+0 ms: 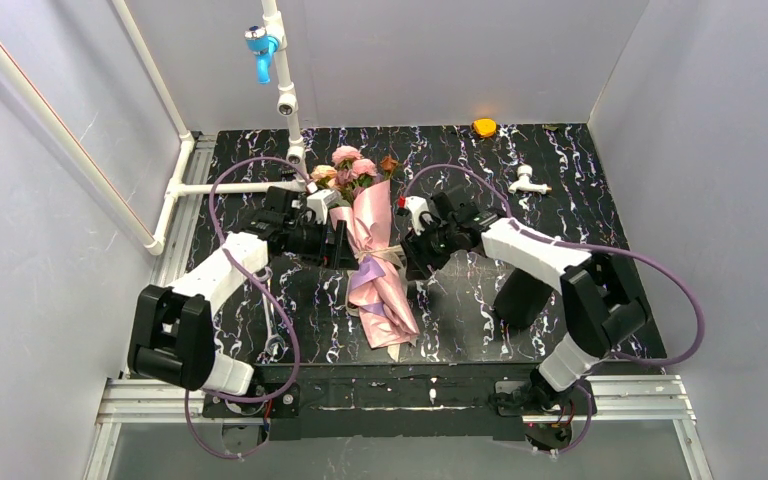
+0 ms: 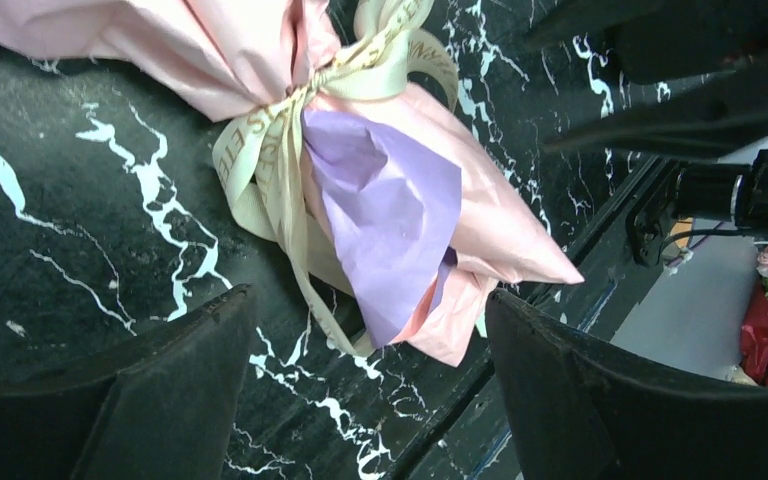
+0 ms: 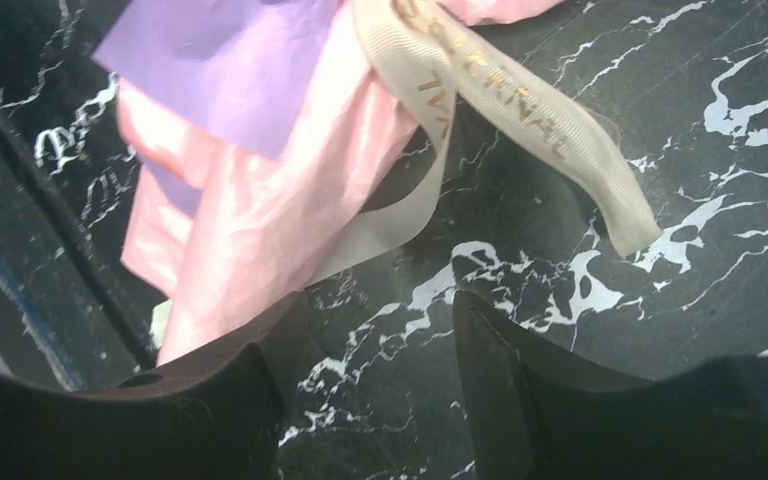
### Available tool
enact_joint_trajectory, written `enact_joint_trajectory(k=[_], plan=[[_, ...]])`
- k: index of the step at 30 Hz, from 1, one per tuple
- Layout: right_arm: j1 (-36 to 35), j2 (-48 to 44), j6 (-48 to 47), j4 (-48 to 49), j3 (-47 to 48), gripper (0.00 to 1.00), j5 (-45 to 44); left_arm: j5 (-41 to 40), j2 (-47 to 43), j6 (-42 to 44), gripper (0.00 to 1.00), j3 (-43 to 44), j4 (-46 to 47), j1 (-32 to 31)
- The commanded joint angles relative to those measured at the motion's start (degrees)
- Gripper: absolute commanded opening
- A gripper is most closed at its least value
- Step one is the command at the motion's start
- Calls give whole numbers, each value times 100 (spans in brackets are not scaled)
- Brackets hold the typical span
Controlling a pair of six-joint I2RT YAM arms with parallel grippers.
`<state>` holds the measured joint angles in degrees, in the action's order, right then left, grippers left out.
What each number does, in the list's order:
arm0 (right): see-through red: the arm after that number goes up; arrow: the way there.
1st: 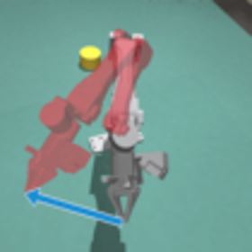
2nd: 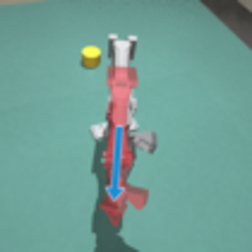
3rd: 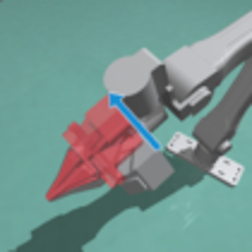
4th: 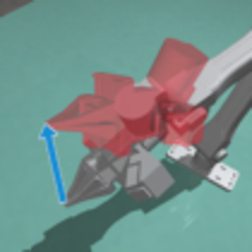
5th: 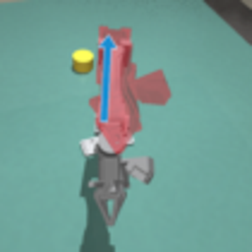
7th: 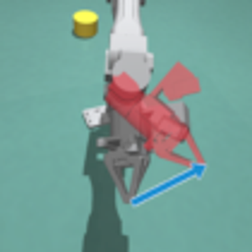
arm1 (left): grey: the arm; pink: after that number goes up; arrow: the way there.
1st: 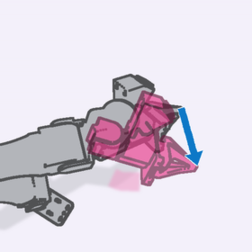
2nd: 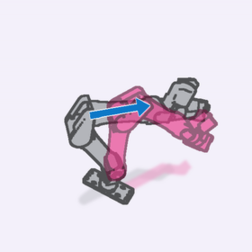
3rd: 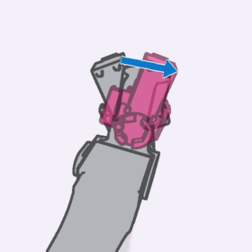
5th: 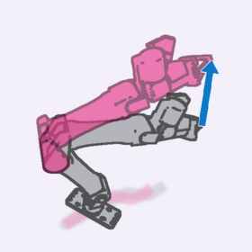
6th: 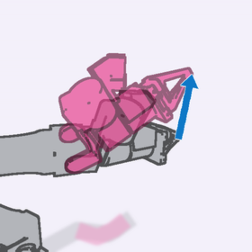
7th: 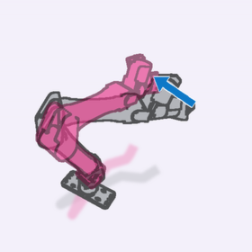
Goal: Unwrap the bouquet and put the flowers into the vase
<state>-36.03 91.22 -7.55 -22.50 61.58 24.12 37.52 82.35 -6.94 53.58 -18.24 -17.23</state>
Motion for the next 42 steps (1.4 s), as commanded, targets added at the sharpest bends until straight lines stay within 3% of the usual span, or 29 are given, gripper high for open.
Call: enact_joint_trajectory(k=[1,15,21,27,30,35,42], plan=[[-27,311,179,590,249,61,-201,-37,-189,81,80,-366,248,104],[-62,1080,264,902,582,48,-271,-540,303,-61,47,-393,160,116],[-62,1222,184,913,575,42,-366,-522,404,143,38,-357,26,130],[-62,1259,167,909,551,40,-307,-516,504,218,34,-383,-127,129],[-62,1187,143,759,602,48,-32,-494,534,243,32,-401,-208,128],[-79,1252,149,822,557,53,5,-450,601,286,32,-371,-276,113],[-76,1626,-47,768,805,49,-93,-543,926,320,34,-174,-419,-38]])
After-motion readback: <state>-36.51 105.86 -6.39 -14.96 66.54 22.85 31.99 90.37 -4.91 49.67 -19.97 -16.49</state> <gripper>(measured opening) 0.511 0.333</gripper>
